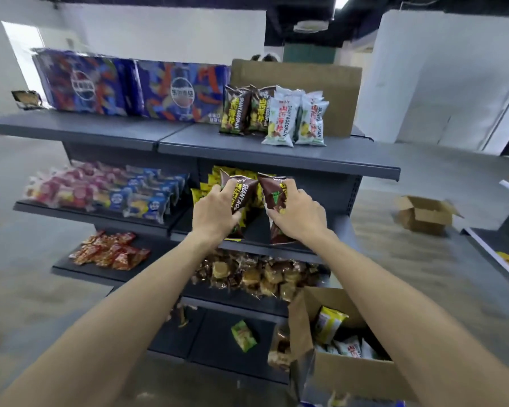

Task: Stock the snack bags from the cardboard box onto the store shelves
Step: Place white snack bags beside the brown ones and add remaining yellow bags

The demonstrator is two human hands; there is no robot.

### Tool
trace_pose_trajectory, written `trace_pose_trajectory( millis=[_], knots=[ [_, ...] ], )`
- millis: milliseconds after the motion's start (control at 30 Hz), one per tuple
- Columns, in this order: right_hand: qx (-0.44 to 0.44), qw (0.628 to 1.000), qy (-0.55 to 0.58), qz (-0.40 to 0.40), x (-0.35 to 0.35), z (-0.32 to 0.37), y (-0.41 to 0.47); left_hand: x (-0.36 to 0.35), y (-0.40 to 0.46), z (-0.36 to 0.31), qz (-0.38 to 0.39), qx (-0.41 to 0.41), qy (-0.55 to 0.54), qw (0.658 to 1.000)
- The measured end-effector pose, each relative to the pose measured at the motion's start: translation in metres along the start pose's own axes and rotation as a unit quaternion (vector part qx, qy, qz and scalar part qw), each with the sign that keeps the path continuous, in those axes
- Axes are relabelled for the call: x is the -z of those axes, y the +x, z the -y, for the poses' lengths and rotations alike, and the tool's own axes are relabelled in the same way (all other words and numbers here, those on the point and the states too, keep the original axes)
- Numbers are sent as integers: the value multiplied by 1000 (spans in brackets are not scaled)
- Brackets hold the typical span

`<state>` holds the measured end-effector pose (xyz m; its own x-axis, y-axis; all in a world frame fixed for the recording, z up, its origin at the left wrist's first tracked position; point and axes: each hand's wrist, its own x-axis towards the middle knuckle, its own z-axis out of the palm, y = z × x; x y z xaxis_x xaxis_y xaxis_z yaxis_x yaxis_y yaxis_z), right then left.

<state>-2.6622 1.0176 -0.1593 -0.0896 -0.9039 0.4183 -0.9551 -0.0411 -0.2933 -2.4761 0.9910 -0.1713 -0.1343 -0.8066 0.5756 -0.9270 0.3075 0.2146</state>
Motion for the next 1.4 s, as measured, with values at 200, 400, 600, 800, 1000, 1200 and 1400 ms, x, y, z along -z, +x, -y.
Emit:
trace_pose_trajectory(
  millis=[200, 400, 600, 800, 1000, 1200, 1400],
  knots=[
    [17, 999, 5, -34, 20, 40, 54, 35, 46, 20, -54, 7, -3, 998],
    [18, 998, 25, -62, 11, 60, 111, 36, 95, 49, -70, 5, 9, 998],
    [-12, 995, 39, -92, -16, 62, 185, 15, 162, 69, -74, 16, -10, 997],
    [-30, 993, 28, -112, -37, 58, 257, -14, 234, 76, -84, 2, -15, 996],
    [-37, 988, 9, -151, -49, 60, 311, -43, 285, 79, -105, 2, 0, 994],
    [-58, 980, 3, -189, -71, 68, 348, -81, 331, 82, -95, -3, -34, 995],
    [-59, 986, -51, -150, -104, 68, 371, -127, 353, 91, -87, -20, -77, 993]
  ],
)
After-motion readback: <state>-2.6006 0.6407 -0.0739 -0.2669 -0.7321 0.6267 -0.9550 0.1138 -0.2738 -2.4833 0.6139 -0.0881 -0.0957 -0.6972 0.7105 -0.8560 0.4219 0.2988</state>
